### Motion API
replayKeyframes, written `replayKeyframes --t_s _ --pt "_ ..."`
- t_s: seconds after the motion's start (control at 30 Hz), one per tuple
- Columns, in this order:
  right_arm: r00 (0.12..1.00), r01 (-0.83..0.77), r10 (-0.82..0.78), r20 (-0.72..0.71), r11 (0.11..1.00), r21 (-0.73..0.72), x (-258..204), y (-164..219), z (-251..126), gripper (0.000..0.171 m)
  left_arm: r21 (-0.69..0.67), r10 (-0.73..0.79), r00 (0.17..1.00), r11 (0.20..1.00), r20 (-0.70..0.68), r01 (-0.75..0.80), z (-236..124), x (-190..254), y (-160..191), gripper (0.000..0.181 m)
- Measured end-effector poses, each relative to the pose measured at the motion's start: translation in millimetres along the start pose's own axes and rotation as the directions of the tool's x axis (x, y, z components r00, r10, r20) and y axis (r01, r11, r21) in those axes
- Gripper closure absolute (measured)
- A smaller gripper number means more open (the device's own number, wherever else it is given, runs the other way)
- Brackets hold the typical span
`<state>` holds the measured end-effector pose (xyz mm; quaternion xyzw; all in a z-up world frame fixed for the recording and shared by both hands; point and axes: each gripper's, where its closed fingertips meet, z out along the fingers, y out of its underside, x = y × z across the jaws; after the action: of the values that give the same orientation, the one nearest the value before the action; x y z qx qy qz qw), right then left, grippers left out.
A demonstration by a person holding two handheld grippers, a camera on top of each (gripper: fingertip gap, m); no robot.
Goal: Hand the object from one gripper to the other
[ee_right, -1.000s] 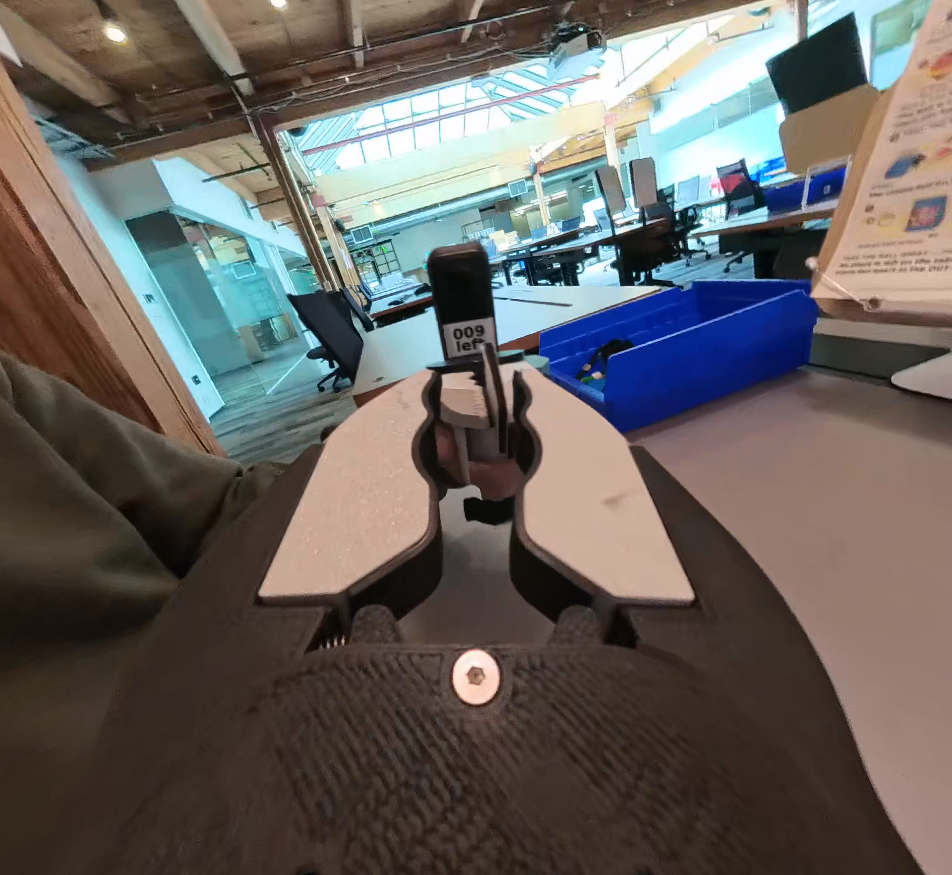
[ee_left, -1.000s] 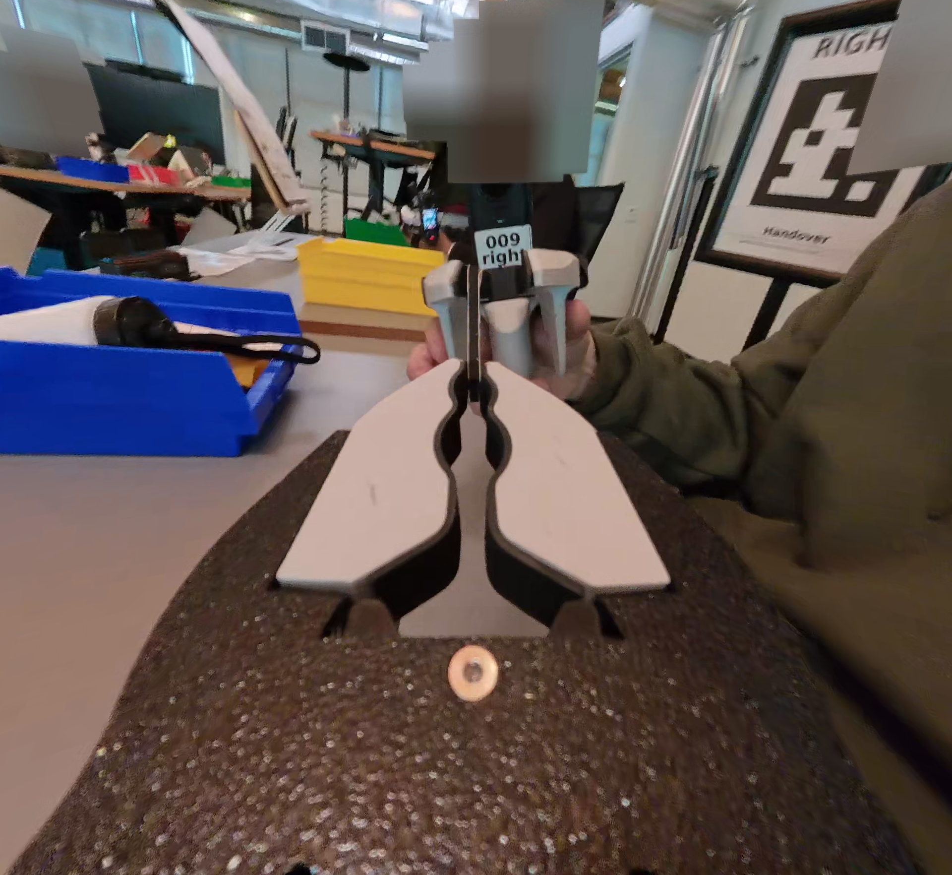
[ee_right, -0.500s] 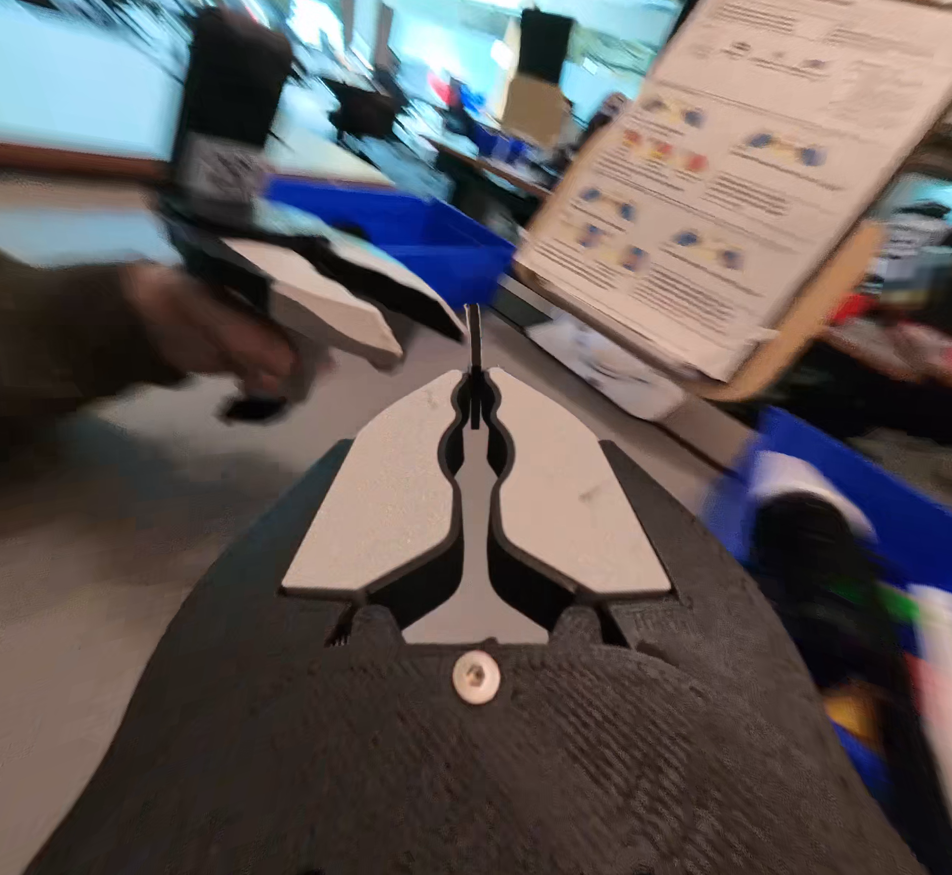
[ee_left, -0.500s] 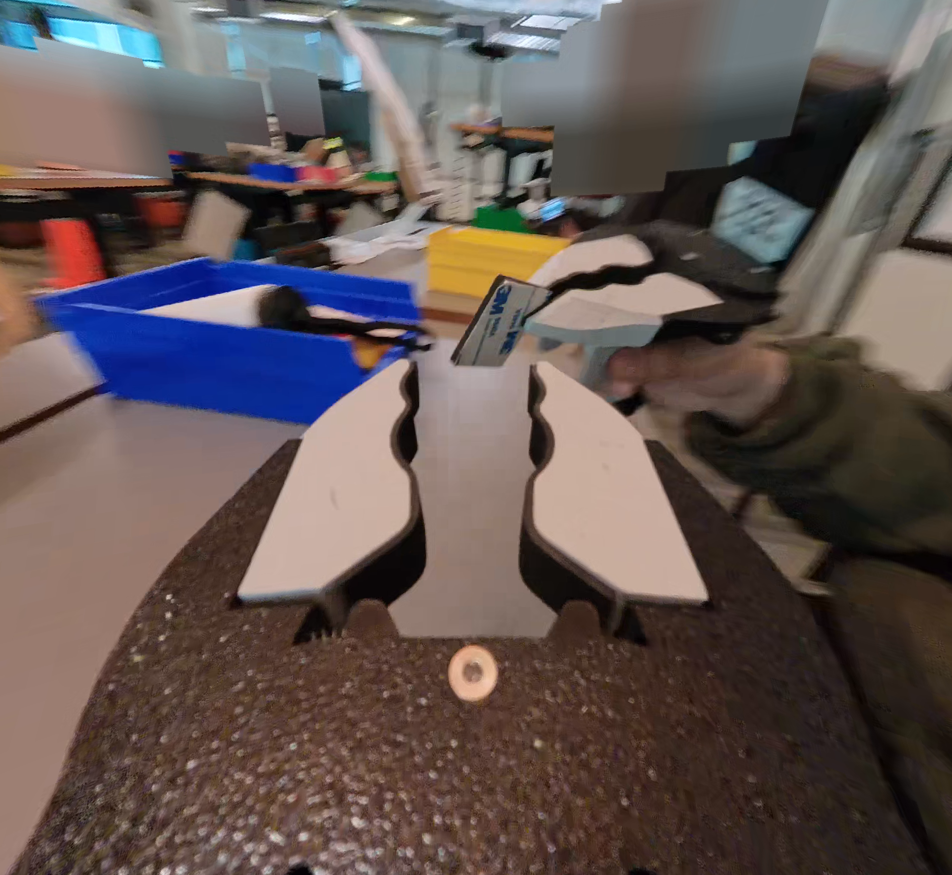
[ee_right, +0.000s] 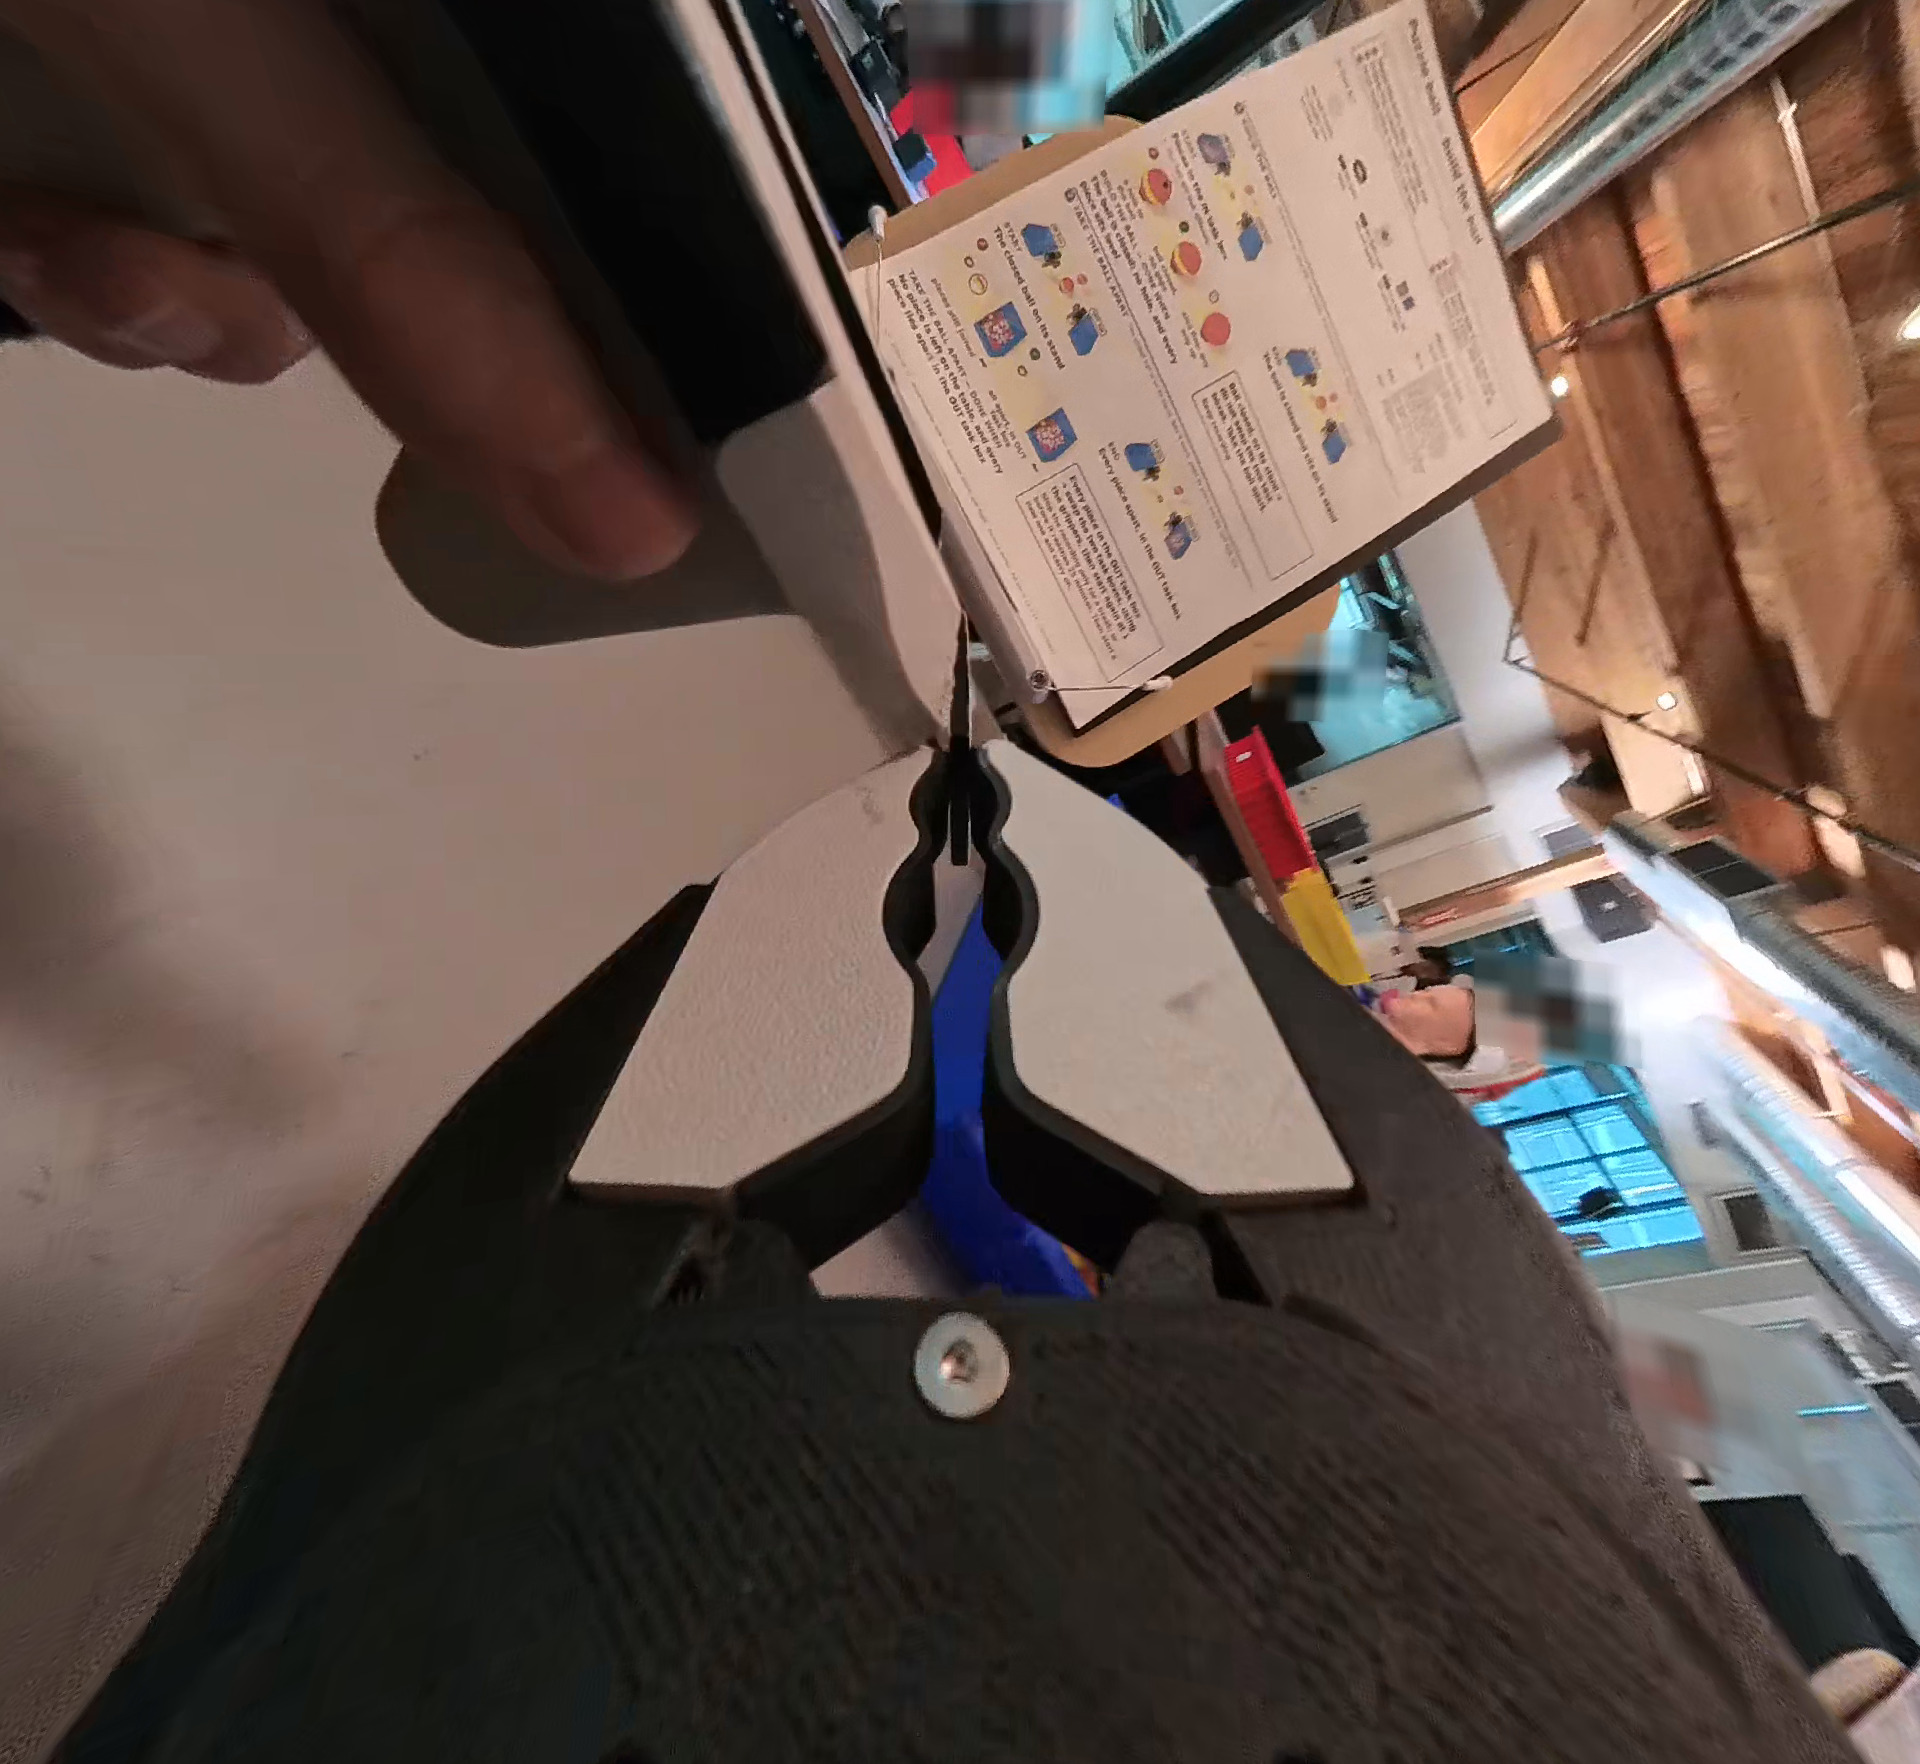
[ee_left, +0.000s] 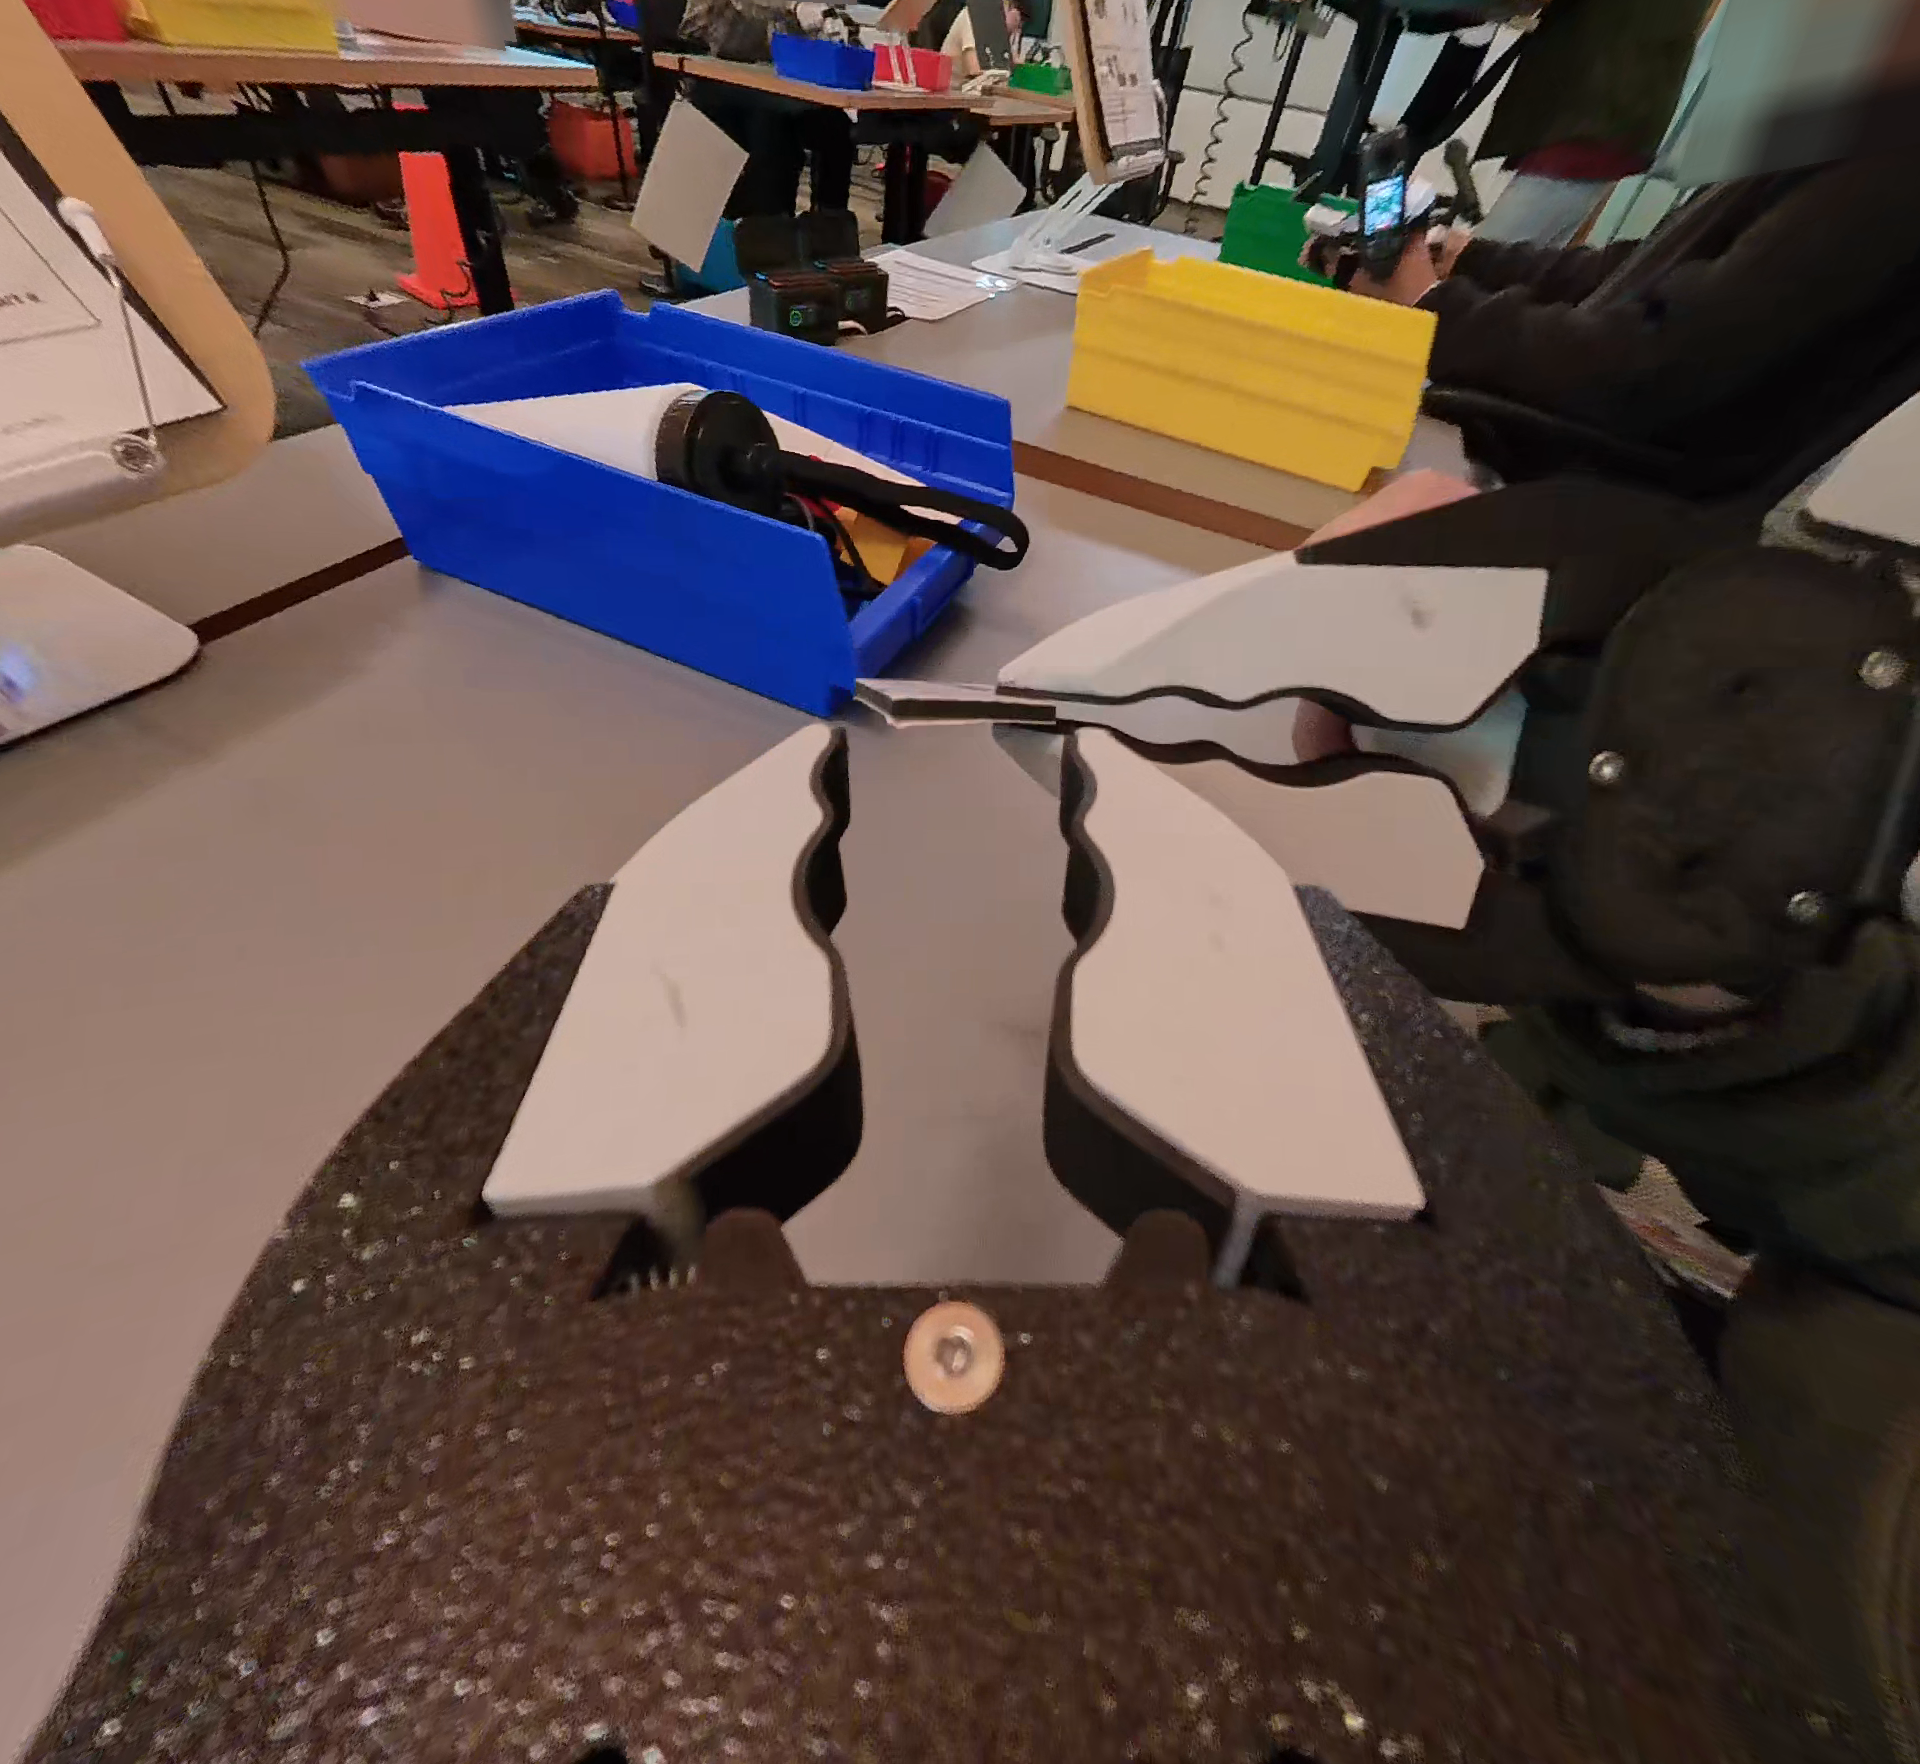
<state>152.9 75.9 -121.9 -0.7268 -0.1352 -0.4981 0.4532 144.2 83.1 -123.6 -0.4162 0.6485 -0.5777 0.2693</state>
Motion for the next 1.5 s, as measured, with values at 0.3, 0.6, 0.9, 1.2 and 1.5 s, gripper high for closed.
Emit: replayKeyframes --t_s 0.3,0.6,0.9,1.2,1.5 --pt "0.952 0.273 -0.267 -0.152 0.962 0.020 3.4 -6.5 -2.5 0.168 -0.014 -0.445 0.847 0.887 -0.290 0.461 -10.2 8.3 -9.2 0.150" --pt "0.818 0.524 -0.500 -0.286 0.852 0.010 -2.2 -17.0 -4.9 0.168 -0.148 -0.670 0.593 0.709 -0.447 0.689 -12.7 11.8 -5.5 0.174" --pt "0.871 0.451 -0.415 -0.261 0.888 0.091 -5.4 -12.3 -3.0 0.162 -0.133 -0.658 0.563 0.701 -0.501 0.700 -9.5 8.5 -1.3 0.178" --pt "0.855 -0.446 0.216 0.472 0.770 0.456 -13.0 -31.3 -39.9 0.103 -0.408 -0.624 0.461 0.773 -0.631 0.486 -45.6 21.8 28.3 0.177" --pt "0.708 -0.498 0.104 0.699 0.775 0.389 -62.3 -30.5 -51.6 0.111 -0.550 -0.641 0.406 0.767 -0.651 0.330 -55.8 37.7 61.2 0.178"
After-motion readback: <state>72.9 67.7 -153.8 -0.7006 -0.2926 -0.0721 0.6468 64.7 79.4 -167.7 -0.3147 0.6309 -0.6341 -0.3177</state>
